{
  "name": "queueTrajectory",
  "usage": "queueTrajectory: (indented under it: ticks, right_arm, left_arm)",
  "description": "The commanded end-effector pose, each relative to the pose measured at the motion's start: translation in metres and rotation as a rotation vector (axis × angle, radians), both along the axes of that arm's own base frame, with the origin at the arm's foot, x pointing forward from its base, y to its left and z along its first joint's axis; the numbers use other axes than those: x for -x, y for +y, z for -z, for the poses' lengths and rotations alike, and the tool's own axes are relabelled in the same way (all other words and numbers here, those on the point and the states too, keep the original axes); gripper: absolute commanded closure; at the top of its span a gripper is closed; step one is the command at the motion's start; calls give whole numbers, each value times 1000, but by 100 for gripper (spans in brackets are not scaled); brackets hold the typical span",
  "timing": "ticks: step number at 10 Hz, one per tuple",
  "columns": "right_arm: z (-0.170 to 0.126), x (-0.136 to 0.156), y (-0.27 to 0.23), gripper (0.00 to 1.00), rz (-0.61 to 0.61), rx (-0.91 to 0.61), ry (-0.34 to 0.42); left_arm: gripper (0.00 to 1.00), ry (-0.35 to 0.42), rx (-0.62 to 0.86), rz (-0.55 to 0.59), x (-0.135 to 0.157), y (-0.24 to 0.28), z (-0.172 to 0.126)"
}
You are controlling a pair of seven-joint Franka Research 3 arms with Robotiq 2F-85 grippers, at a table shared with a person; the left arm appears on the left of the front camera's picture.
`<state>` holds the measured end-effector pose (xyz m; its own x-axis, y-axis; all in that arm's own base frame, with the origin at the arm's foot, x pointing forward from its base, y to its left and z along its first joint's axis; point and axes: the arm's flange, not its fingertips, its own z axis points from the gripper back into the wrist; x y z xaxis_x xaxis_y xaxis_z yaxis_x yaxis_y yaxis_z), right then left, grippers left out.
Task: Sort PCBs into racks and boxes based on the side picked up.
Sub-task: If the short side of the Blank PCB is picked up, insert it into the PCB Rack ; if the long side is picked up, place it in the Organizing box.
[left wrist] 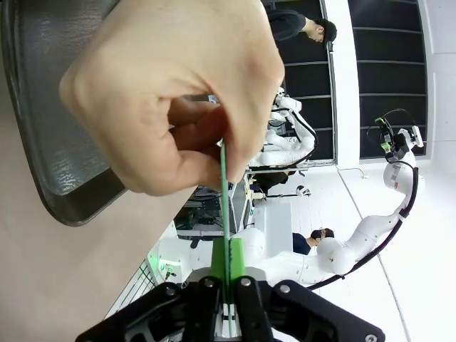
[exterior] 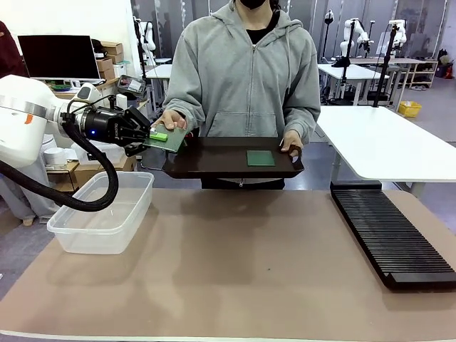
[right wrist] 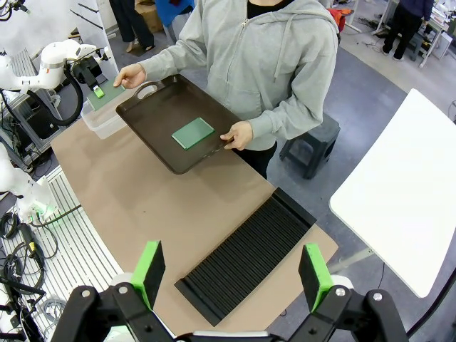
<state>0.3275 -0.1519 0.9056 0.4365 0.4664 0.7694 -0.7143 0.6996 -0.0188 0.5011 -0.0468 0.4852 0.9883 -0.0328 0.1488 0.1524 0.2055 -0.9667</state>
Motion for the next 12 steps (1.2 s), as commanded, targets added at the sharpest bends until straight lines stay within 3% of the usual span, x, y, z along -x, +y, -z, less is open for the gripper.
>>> queueTrajectory:
  ticks: [1, 12]
  right_arm:
    - [2, 2, 2, 0, -17, -10, 1]
    - [2, 2, 2, 0, -17, -10, 1]
  left_arm:
    - [100, 0, 1, 2, 0, 0, 0]
    - [100, 0, 1, 2, 0, 0, 0]
